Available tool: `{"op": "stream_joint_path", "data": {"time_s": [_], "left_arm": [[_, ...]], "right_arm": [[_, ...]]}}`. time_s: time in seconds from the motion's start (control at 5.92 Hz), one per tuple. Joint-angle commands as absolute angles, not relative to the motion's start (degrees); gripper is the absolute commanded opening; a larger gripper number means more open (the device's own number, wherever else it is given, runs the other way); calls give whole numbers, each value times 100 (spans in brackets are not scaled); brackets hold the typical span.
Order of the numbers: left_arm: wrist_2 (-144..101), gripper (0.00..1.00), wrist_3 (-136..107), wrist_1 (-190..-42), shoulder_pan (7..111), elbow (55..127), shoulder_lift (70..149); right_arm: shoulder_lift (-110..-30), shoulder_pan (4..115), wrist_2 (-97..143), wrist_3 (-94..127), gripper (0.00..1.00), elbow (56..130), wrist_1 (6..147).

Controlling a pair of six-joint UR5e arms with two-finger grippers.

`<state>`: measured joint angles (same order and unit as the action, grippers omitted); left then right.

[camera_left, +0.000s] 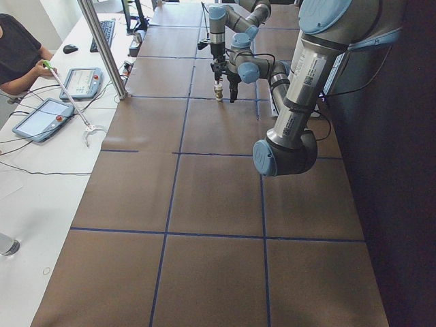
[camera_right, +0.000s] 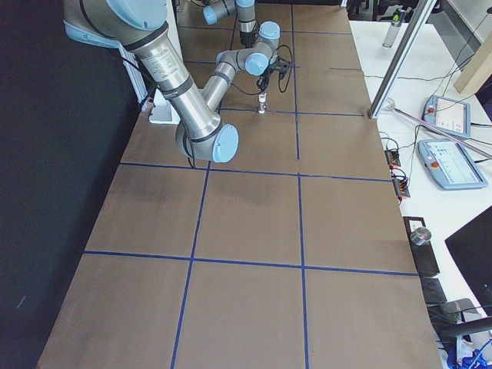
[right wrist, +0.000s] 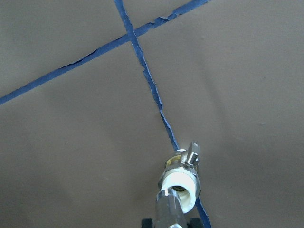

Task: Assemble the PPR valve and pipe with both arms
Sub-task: 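Lower the chrome fitting onto the white pipe fitting and press it on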

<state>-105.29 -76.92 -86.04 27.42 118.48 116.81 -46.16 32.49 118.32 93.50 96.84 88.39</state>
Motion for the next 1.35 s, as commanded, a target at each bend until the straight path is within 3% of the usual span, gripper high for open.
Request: {"op": "stream_joint_path", "data": {"time_s": [0.0,0.84,1.01,1.18], "left_arm": [[-10529,99,-7690,-8604,2742,11848,11681],[-10529,99,-7699,-8604,2733,11848,11681],[-10529,99,-7699,-8604,2733,11848,11681],[-10529,99,-7699,-8604,2742,11856,11681]], "right_arm": [[-4623,3208,11830,9378,0,9668,8842],[-4649,3208,11830,9387,1,9659,8877],[-4641,3208,11830,9387,5,9659,8877],[-4649,3208,11830,9387,36,9650,8877]]}}
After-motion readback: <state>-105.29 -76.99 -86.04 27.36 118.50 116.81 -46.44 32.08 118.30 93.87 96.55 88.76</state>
